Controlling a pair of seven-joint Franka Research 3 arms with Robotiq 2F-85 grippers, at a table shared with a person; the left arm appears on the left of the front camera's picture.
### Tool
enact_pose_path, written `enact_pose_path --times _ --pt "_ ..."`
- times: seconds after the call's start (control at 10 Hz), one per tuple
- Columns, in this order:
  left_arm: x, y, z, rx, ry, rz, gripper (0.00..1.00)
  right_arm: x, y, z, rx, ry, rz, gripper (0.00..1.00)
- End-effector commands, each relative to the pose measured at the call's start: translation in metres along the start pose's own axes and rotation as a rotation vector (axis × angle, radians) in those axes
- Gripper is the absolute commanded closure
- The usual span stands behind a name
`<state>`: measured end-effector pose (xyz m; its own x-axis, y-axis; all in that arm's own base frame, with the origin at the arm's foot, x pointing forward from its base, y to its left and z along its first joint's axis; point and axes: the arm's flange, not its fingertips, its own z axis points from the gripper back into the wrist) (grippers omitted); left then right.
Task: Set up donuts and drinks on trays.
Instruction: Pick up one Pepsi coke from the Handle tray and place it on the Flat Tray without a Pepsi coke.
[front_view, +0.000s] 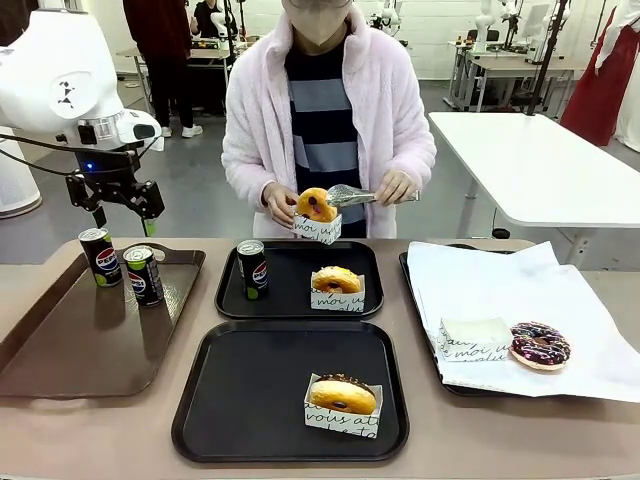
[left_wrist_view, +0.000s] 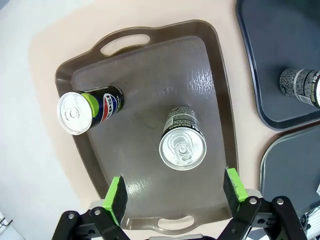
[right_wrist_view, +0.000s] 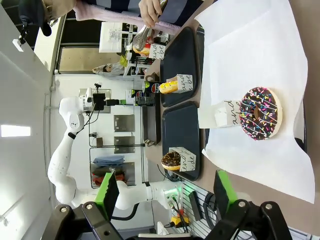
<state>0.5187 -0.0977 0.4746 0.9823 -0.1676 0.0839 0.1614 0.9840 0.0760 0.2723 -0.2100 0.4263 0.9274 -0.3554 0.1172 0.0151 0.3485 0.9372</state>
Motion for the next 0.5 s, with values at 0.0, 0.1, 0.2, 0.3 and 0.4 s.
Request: enact_pose_path --times 0.0,0.1,0.2,0.3,0.4 --pt "-0.002 0.004 0.004 -0.022 0.002 -0.010 0.00 0.001 -0.001 0.001 0.014 0.000 0.007 0.00" --pt "0.000 0.000 0.000 0.000 0.000 0.000 0.00 0.001 -0.001 0.001 0.014 0.000 0.007 0.00" --pt "-0.003 -0.003 -0.008 0.027 -0.046 0.038 0.00 0.001 -0.001 0.001 0.014 0.000 0.007 0.00" --pt "-0.007 -0.003 -0.015 0.036 -0.040 0.050 0.00 0.001 -0.001 0.001 0.014 0.000 0.007 0.00" --pt "-0.005 -0.003 -0.021 0.027 -0.043 0.065 0.00 0.001 -0.001 0.001 0.014 0.000 0.007 0.00"
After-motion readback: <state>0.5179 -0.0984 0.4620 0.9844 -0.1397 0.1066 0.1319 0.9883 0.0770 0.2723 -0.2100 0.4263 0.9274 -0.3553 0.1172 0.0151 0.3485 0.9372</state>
